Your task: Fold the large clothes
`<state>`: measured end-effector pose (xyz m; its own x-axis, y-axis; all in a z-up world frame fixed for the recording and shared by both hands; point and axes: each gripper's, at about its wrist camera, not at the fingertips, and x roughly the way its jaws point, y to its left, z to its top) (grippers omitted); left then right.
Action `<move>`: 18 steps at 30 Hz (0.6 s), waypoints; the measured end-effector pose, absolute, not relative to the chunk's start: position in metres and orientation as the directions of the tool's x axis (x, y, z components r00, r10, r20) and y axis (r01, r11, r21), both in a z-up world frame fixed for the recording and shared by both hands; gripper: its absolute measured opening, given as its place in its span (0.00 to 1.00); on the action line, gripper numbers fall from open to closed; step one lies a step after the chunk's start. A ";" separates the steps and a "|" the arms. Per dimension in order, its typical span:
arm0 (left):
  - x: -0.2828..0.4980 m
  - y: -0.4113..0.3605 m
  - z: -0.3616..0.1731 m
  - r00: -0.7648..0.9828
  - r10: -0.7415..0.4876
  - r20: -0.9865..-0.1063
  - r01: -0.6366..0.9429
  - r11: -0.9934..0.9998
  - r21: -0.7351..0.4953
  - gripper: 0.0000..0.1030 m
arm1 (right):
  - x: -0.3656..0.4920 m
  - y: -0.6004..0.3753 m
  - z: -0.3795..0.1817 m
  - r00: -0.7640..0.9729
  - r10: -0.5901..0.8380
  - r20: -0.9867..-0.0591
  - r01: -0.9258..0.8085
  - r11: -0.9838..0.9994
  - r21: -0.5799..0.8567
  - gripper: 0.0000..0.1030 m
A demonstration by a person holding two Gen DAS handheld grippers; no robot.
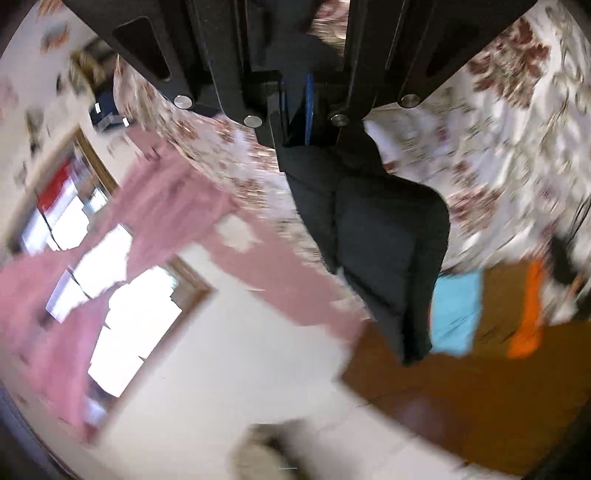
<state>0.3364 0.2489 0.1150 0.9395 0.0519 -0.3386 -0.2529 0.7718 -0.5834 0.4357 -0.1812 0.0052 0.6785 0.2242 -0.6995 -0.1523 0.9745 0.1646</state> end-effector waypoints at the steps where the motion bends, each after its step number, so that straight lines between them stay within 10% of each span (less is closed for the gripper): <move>1: 0.337 0.233 0.125 0.947 0.013 -0.320 -0.205 0.792 -0.576 0.07 | 0.430 -0.193 0.007 0.684 0.227 -0.693 -0.147 0.974 0.175 0.90; 18: 0.382 0.009 0.100 0.768 -0.492 -0.411 0.221 0.805 -0.550 0.07 | 0.383 -0.340 -0.007 0.715 0.174 -0.677 0.023 0.962 0.272 0.90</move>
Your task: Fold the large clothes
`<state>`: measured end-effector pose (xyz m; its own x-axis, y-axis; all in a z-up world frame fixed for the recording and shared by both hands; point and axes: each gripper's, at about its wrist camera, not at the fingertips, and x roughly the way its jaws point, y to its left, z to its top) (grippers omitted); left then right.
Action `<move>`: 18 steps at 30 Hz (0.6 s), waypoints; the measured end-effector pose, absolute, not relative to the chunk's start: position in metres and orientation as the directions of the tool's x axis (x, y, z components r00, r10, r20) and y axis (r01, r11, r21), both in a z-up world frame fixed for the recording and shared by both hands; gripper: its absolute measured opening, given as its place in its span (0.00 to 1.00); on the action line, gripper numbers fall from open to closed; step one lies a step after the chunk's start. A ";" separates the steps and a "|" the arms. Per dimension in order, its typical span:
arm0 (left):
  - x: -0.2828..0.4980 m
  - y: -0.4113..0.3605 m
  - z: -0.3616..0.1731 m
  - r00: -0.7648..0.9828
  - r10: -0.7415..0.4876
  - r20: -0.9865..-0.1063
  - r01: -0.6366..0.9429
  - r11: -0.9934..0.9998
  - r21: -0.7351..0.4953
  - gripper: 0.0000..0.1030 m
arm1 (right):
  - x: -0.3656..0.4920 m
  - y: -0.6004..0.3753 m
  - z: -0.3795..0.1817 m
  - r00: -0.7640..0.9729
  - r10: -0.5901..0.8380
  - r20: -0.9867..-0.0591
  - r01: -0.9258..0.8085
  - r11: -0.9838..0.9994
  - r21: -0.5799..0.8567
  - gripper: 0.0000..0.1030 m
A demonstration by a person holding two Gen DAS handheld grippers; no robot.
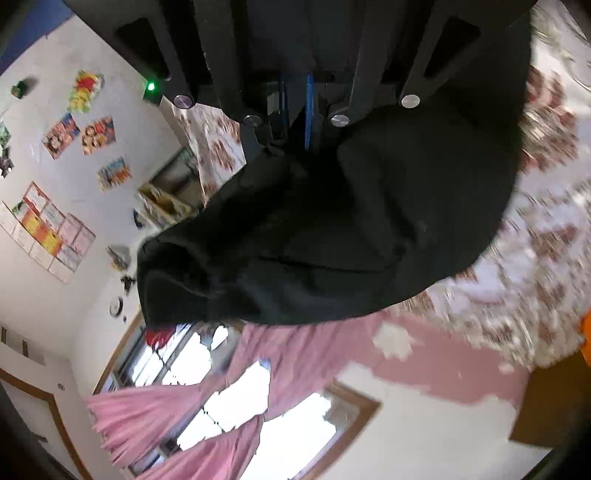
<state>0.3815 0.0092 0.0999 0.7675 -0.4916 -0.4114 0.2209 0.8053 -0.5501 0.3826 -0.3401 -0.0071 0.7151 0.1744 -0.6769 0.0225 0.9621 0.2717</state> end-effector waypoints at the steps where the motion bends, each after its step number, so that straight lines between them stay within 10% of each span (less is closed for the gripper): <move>1: 0.386 0.001 0.092 0.751 -0.503 -0.429 0.223 0.804 -0.551 0.07 | 0.379 -0.344 -0.010 0.714 0.181 -0.677 0.030 0.957 0.287 0.90; 18: 0.403 -0.073 -0.045 0.339 -0.623 -0.705 0.237 0.782 -0.577 0.18 | 0.383 -0.367 -0.082 0.582 0.570 -0.580 0.018 0.703 0.710 0.90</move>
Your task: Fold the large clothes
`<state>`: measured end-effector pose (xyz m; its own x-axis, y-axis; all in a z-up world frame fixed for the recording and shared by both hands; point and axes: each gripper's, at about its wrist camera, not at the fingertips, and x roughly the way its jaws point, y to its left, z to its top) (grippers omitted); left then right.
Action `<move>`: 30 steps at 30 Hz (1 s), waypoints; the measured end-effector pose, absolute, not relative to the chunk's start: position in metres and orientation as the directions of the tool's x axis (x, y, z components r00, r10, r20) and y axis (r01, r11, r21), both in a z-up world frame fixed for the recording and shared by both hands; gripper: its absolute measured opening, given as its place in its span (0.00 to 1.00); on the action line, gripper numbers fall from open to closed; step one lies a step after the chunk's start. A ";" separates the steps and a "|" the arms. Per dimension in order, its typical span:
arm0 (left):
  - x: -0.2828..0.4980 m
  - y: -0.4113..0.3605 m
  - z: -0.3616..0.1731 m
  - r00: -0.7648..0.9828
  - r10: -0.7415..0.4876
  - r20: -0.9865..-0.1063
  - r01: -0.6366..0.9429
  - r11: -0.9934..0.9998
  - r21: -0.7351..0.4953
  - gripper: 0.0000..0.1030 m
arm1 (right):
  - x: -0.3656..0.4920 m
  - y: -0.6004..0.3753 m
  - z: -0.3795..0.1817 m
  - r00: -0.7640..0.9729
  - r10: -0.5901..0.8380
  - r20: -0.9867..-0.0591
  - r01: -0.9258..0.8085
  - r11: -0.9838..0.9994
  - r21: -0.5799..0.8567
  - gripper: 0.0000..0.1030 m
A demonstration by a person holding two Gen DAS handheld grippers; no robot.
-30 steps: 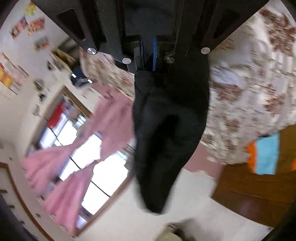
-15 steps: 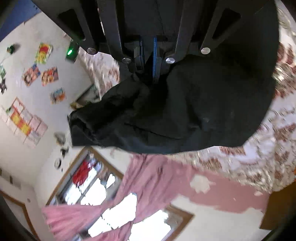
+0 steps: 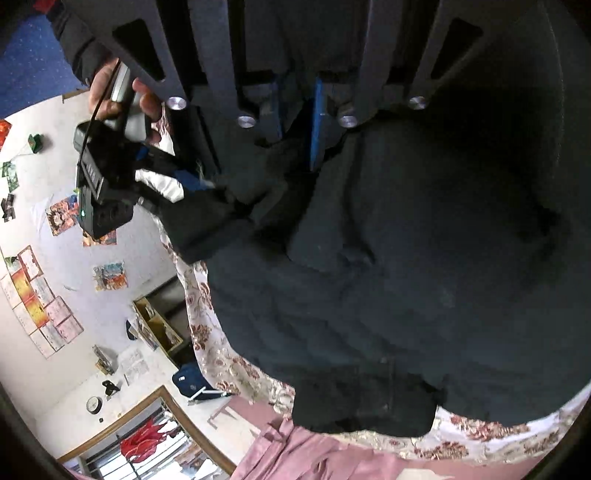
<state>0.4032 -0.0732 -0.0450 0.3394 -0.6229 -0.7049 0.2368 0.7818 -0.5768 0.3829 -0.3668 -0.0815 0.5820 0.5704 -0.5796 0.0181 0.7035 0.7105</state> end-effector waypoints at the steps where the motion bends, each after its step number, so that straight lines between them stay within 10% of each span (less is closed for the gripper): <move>1: 0.404 -0.073 -0.047 0.327 -0.629 -0.706 0.243 0.777 -0.580 0.33 | 0.382 -0.366 -0.084 0.582 0.575 -0.575 0.021 0.696 0.717 0.90; 2: 0.401 -0.071 -0.048 0.303 -0.646 -0.701 0.256 0.764 -0.593 0.67 | 0.381 -0.366 -0.085 0.581 0.581 -0.570 0.022 0.689 0.725 0.90; 4: 0.394 -0.070 -0.051 0.311 -0.657 -0.686 0.266 0.754 -0.601 0.89 | 0.379 -0.365 -0.088 0.576 0.596 -0.559 0.026 0.670 0.742 0.90; 12: 0.373 -0.041 -0.046 0.349 -0.642 -0.683 0.268 0.767 -0.584 0.89 | 0.372 -0.358 -0.093 0.555 0.652 -0.516 0.055 0.590 0.805 0.90; 17: 0.361 -0.005 -0.038 0.461 -0.519 -0.720 0.192 0.850 -0.490 0.89 | 0.367 -0.328 -0.085 0.551 0.533 -0.642 0.071 0.737 0.672 0.87; 20: 0.360 0.017 -0.026 0.518 -0.466 -0.717 0.173 0.878 -0.446 0.89 | 0.370 -0.305 -0.077 0.518 0.462 -0.720 0.061 0.819 0.570 0.75; 26: 0.367 0.062 -0.006 0.619 -0.290 -0.730 0.111 0.952 -0.284 0.89 | 0.377 -0.287 -0.068 0.434 0.455 -0.778 0.103 0.832 0.544 0.07; 30: 0.378 0.086 0.001 0.648 -0.225 -0.728 0.072 0.969 -0.235 0.89 | 0.377 -0.284 -0.017 0.545 0.337 -0.768 -0.007 0.917 0.398 0.04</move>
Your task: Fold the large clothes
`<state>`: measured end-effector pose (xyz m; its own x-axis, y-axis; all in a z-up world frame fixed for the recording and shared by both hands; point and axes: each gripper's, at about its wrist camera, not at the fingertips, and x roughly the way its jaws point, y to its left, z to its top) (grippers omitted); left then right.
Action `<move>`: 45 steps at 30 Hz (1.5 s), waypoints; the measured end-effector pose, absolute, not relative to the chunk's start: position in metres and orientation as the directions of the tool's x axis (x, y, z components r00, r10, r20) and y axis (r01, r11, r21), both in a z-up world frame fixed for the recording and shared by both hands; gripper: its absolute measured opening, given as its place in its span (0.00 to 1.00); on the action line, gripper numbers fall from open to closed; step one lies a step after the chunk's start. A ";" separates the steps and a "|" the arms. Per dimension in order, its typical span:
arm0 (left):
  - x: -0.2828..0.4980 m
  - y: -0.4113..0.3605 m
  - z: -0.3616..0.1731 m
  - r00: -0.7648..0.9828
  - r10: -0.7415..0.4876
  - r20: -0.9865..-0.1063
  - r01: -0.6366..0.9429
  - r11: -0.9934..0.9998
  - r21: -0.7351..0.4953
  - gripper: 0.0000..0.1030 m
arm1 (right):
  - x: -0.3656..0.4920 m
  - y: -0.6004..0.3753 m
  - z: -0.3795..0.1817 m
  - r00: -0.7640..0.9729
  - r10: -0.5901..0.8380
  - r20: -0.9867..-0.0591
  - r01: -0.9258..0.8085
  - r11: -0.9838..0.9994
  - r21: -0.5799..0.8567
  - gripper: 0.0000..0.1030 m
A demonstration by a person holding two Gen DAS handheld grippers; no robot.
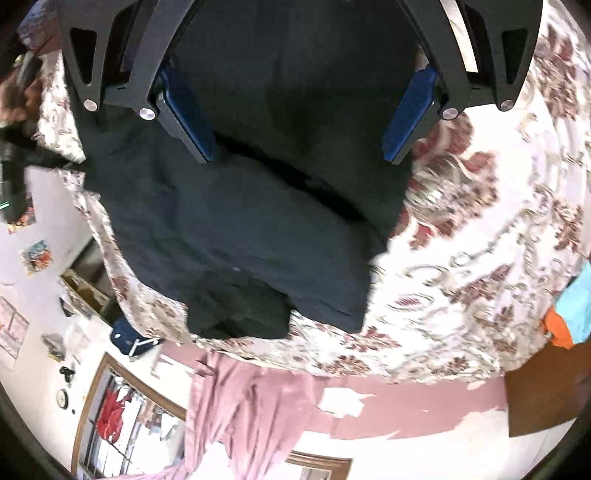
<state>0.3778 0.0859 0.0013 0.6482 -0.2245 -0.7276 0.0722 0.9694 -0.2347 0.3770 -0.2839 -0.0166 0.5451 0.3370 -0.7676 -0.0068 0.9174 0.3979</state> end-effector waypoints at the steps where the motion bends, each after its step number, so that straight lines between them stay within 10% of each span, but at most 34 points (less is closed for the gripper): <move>1: 0.380 0.091 0.002 0.651 -0.214 -0.728 0.063 0.971 -0.230 0.89 | 0.381 -0.284 -0.001 0.573 0.305 -0.760 -0.025 0.934 0.356 0.03; 13: 0.487 0.075 0.006 0.677 -0.158 -0.719 0.001 0.977 -0.213 0.89 | 0.462 -0.320 0.062 0.705 -0.020 -0.709 0.063 0.997 0.034 0.05; 16: 0.512 0.055 -0.006 0.657 -0.156 -0.738 0.013 0.980 -0.196 0.89 | 0.474 -0.311 0.053 0.710 -0.144 -0.690 0.142 0.988 -0.060 0.34; 18: 0.519 0.041 -0.016 0.639 -0.152 -0.754 0.025 0.984 -0.177 0.89 | 0.475 -0.301 0.048 0.733 -0.077 -0.676 0.083 0.996 -0.024 0.47; 27: 0.526 -0.010 -0.073 0.598 0.049 -0.800 0.131 0.979 0.158 0.94 | 0.492 -0.218 -0.029 0.603 0.023 -0.797 -0.229 0.962 -0.145 0.47; 45: 0.520 -0.024 -0.095 0.673 0.119 -0.730 0.109 0.960 0.257 1.00 | 0.490 -0.221 -0.066 0.663 0.038 -0.748 -0.262 0.947 -0.184 0.53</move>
<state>0.5201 -0.0244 -0.0949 0.6734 0.1190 -0.7296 0.1085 0.9604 0.2568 0.4896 -0.2208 -0.0663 0.6631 0.0376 -0.7476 -0.2618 0.9473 -0.1845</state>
